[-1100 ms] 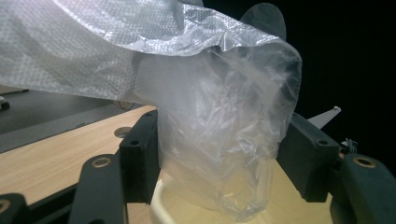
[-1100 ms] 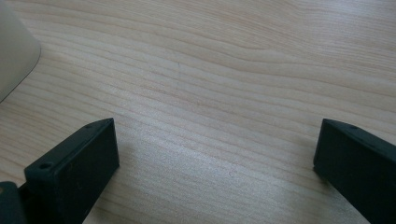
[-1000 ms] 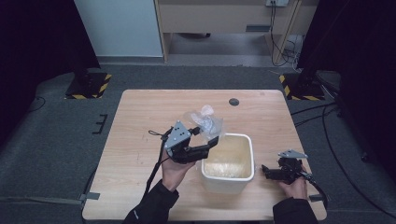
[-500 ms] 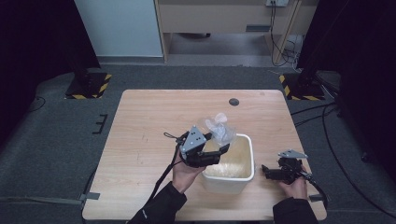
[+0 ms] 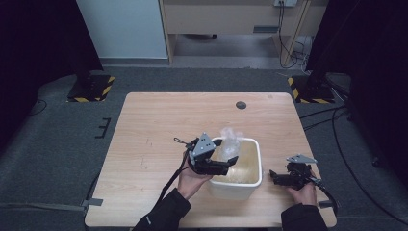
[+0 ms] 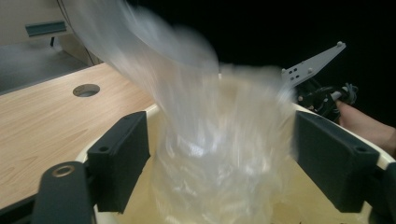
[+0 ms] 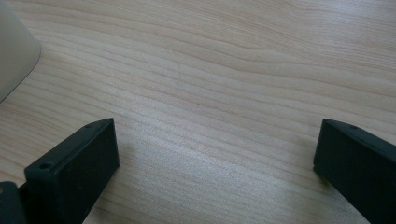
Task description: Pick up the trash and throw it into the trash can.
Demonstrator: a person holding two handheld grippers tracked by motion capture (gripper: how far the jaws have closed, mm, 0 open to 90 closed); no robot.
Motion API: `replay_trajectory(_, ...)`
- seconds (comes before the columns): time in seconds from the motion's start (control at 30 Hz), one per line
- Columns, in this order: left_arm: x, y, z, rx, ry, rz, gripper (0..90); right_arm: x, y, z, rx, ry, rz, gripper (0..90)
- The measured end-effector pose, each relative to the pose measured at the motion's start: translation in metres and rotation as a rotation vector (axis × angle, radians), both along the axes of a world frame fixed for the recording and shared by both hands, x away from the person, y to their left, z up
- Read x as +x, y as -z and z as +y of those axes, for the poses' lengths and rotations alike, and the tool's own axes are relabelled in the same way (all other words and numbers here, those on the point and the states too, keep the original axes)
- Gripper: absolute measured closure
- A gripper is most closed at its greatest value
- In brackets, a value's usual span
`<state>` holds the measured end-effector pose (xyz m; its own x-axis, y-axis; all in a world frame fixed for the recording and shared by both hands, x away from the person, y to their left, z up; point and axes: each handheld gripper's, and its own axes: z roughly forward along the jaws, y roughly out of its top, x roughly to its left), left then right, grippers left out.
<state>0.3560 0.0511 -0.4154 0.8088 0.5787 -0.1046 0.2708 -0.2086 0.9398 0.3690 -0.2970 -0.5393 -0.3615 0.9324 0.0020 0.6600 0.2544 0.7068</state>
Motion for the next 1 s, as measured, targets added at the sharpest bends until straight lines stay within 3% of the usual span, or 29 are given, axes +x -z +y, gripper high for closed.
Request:
replay_trajectory(0.2, -0.003, -0.009, 0.011, -0.002, -0.015, -0.018, 15.2, 0.0, 0.0, 0.0, 0.001, 0.001, 0.001, 0.3)
replay_trajectory(0.57, -0.012, -0.017, 0.059, 0.034, -0.114, -0.052, 11.2, 0.0, 0.0, 0.0, 0.0, 0.0, 0.0, 0.3)
replay_trajectory(0.77, -0.015, -0.007, 0.089, 0.062, -0.171, -0.045, 9.4, 0.0, 0.0, 0.0, 0.0, 0.0, 0.0, 0.3)
replay_trajectory(1.0, -0.02, 0.018, 0.124, 0.091, -0.233, 0.003, 8.9, 0.0, 0.0, 0.0, 0.0, 0.0, 0.0, 0.3)
